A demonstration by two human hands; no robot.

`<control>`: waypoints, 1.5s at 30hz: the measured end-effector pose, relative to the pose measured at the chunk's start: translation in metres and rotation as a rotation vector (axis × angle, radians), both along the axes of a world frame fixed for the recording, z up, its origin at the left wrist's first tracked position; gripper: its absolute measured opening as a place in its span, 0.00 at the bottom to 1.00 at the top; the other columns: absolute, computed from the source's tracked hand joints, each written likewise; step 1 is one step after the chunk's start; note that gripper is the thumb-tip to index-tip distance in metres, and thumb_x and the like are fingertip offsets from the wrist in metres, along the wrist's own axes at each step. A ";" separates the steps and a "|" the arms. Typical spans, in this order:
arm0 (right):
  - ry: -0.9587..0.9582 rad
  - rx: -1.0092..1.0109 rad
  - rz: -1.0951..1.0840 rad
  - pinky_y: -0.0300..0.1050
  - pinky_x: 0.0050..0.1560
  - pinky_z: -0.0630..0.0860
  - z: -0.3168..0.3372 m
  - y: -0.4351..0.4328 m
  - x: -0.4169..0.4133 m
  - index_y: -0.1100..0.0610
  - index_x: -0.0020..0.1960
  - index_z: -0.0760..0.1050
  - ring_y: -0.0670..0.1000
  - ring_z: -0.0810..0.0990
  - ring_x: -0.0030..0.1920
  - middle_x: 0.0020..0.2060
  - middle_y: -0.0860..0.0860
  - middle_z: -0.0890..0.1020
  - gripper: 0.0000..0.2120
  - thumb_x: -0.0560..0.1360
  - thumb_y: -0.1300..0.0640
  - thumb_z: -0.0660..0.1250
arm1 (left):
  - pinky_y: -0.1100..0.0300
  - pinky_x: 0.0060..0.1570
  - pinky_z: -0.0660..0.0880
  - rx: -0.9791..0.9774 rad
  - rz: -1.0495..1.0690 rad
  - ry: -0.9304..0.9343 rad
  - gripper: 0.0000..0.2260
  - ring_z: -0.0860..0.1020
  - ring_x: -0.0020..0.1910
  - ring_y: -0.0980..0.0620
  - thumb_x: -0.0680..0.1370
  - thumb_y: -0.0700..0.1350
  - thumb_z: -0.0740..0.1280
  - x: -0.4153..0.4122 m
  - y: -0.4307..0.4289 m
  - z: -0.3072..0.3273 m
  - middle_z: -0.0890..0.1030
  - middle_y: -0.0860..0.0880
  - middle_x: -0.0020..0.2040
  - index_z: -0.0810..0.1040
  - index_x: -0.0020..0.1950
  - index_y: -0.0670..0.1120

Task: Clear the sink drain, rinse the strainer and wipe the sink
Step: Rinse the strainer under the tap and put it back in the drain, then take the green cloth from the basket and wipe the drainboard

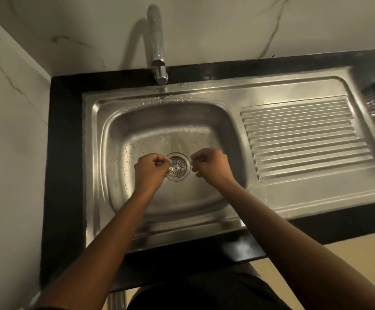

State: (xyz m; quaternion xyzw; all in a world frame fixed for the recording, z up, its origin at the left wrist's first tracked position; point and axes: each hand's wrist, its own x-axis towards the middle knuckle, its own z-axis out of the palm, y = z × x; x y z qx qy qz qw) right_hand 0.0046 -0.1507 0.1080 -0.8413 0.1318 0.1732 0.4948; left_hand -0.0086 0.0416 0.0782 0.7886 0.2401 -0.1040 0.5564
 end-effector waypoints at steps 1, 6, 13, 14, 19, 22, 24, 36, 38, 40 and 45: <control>-0.014 0.020 -0.012 0.49 0.39 0.87 0.009 -0.003 -0.006 0.60 0.51 0.85 0.55 0.89 0.38 0.40 0.55 0.88 0.06 0.76 0.65 0.72 | 0.50 0.48 0.86 -0.010 -0.021 -0.014 0.05 0.88 0.44 0.45 0.78 0.40 0.75 -0.003 -0.003 0.007 0.89 0.45 0.44 0.86 0.45 0.50; -0.150 0.050 -0.055 0.42 0.39 0.84 0.034 -0.019 -0.033 0.58 0.50 0.86 0.45 0.87 0.36 0.39 0.51 0.88 0.05 0.77 0.63 0.73 | 0.54 0.48 0.86 -0.192 -0.139 0.015 0.04 0.89 0.46 0.48 0.80 0.44 0.75 -0.019 -0.016 0.030 0.90 0.43 0.49 0.88 0.53 0.48; -0.090 -0.030 0.129 0.45 0.64 0.80 0.046 -0.061 -0.053 0.52 0.65 0.84 0.50 0.85 0.61 0.64 0.49 0.85 0.15 0.79 0.58 0.72 | 0.42 0.63 0.82 -0.046 -0.244 -0.038 0.04 0.85 0.56 0.52 0.79 0.46 0.76 -0.040 -0.058 0.046 0.88 0.53 0.54 0.88 0.53 0.53; -0.111 0.020 0.074 0.46 0.62 0.81 0.050 -0.072 -0.057 0.53 0.64 0.84 0.49 0.85 0.59 0.63 0.49 0.85 0.14 0.79 0.58 0.72 | 0.42 0.62 0.82 -0.040 -0.241 -0.056 0.05 0.86 0.56 0.51 0.79 0.46 0.76 -0.042 -0.067 0.051 0.88 0.53 0.53 0.88 0.54 0.52; -0.181 0.247 -0.174 0.53 0.58 0.83 0.082 -0.140 -0.084 0.60 0.58 0.85 0.50 0.86 0.51 0.53 0.55 0.88 0.08 0.80 0.63 0.71 | 0.51 0.52 0.85 -0.099 -0.214 -0.137 0.04 0.87 0.49 0.49 0.81 0.44 0.74 -0.052 -0.133 0.077 0.89 0.50 0.47 0.87 0.54 0.52; -0.207 0.351 -0.231 0.51 0.56 0.84 0.104 -0.194 -0.110 0.63 0.60 0.84 0.58 0.86 0.51 0.53 0.61 0.87 0.09 0.81 0.65 0.69 | 0.62 0.42 0.84 -0.138 -0.252 -0.199 0.05 0.87 0.42 0.52 0.82 0.43 0.73 -0.061 -0.187 0.096 0.89 0.51 0.42 0.87 0.52 0.53; -0.229 0.388 -0.238 0.51 0.58 0.83 0.116 -0.227 -0.125 0.65 0.61 0.83 0.60 0.85 0.55 0.55 0.63 0.86 0.10 0.82 0.65 0.68 | 0.61 0.43 0.83 -0.154 -0.290 -0.231 0.06 0.87 0.43 0.53 0.82 0.43 0.72 -0.066 -0.223 0.110 0.89 0.50 0.43 0.87 0.52 0.54; -0.293 0.551 -0.429 0.50 0.60 0.84 0.141 -0.400 -0.189 0.60 0.60 0.84 0.55 0.87 0.57 0.54 0.56 0.88 0.09 0.82 0.62 0.69 | 0.52 0.56 0.85 -0.175 -0.475 -0.356 0.09 0.86 0.55 0.50 0.83 0.45 0.71 -0.108 -0.423 0.178 0.87 0.48 0.57 0.84 0.63 0.48; -0.308 0.557 -0.458 0.49 0.58 0.85 0.141 -0.423 -0.193 0.59 0.60 0.84 0.54 0.88 0.56 0.53 0.55 0.88 0.08 0.82 0.61 0.70 | 0.50 0.57 0.85 -0.182 -0.501 -0.356 0.07 0.86 0.56 0.50 0.83 0.44 0.71 -0.110 -0.445 0.183 0.87 0.48 0.57 0.84 0.61 0.50; -0.326 0.539 -0.487 0.46 0.56 0.85 0.141 -0.446 -0.194 0.58 0.60 0.84 0.53 0.88 0.56 0.53 0.54 0.88 0.09 0.81 0.60 0.71 | 0.47 0.58 0.85 -0.183 -0.526 -0.350 0.07 0.85 0.57 0.49 0.83 0.44 0.71 -0.107 -0.469 0.185 0.86 0.49 0.58 0.84 0.60 0.51; -0.364 0.456 -0.538 0.46 0.56 0.85 0.142 -0.498 -0.183 0.57 0.59 0.85 0.53 0.88 0.55 0.51 0.54 0.89 0.08 0.81 0.60 0.71 | 0.44 0.57 0.85 -0.209 -0.546 -0.346 0.05 0.86 0.56 0.47 0.82 0.43 0.72 -0.089 -0.523 0.186 0.87 0.49 0.55 0.85 0.56 0.52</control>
